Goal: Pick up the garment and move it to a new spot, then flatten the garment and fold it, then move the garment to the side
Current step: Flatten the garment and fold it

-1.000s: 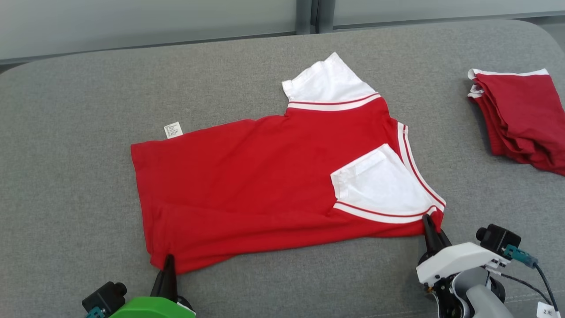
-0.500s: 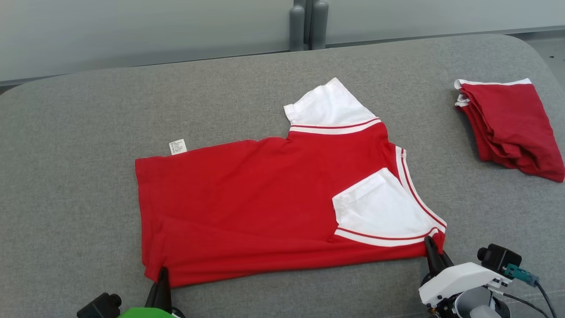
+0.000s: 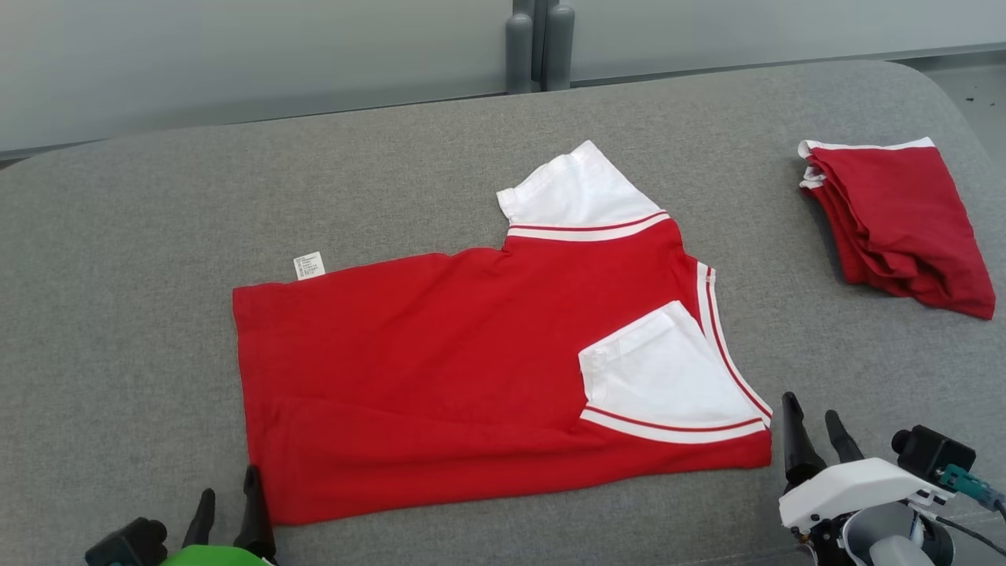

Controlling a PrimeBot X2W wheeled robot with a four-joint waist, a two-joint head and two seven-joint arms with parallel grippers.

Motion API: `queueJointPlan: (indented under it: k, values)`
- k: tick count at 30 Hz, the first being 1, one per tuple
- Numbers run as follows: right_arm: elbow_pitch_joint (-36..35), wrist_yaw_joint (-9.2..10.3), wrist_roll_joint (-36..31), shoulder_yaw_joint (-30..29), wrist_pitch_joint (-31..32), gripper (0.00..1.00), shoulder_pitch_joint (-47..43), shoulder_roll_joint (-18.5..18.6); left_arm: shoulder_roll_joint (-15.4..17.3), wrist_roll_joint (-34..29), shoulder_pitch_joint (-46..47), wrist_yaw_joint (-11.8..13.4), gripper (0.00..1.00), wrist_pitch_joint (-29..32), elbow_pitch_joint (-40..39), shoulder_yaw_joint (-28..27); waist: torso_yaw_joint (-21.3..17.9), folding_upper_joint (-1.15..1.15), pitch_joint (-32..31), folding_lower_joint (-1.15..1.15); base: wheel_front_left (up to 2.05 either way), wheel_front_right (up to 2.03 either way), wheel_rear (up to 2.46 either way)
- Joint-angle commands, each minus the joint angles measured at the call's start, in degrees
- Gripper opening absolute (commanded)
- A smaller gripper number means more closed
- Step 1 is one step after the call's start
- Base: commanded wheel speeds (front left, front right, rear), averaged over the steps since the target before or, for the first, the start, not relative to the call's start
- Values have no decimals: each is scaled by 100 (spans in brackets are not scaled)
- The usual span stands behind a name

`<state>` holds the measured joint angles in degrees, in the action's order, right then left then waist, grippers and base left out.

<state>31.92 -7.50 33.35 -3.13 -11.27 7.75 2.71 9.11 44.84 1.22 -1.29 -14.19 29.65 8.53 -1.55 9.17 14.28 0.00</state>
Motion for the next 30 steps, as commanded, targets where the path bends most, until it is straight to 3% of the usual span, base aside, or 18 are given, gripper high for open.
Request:
queueJointPlan:
  k: [1,7,17,30]
  values:
    - [-71,2,-101,-57,-16,100,-77,24,72,-91,16,33,100,-14,-48,-6,-11,0,9,0,0,0,0]
    - [-795,2,-615,-183,167,100,-53,35,519,-460,582,120,100,293,-239,189,-48,0,65,0,0,0,0]
    - [-1800,2,-719,408,572,100,183,236,1071,-928,2081,30,100,1206,200,605,-225,0,569,0,0,0,0]
    - [-2054,2,-571,901,572,100,613,364,1233,-1126,3325,-24,100,1381,1403,740,-441,0,1261,0,0,0,0]
